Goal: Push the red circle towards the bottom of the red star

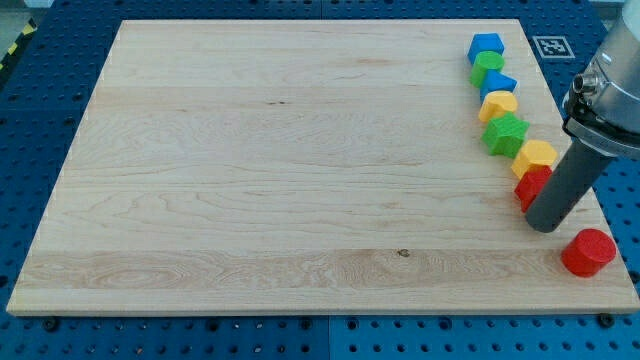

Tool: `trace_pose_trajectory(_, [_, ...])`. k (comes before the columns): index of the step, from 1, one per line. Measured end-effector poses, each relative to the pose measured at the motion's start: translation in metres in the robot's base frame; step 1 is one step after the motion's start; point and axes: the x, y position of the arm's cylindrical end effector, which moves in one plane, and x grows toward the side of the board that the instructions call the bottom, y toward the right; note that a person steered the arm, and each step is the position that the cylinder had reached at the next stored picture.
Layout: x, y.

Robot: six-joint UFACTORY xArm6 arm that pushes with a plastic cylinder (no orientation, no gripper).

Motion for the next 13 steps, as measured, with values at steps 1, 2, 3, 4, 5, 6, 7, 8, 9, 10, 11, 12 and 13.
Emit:
trace_pose_trajectory(1, [0.031,-0.023])
trace_pose_trajectory(2, [0.075,-0.030])
trace_pose_trajectory(3, [0.078,-0.025])
trace_pose_trajectory(4, [0.077,-0.013])
trace_pose_trajectory(5, [0.077,0.003])
trace_pose_trajectory(6, [0.077,0.021])
trace_pose_trajectory(7, [0.076,0.031])
trace_pose_trajectory(8, [0.075,0.050])
trace_pose_trajectory(9, [0.075,0.065])
trace_pose_trajectory(10, [0.073,0.075])
trace_pose_trajectory(11, [0.062,0.074])
trace_pose_trajectory(12, [0.057,0.072])
trace_pose_trajectory(13, [0.056,0.071])
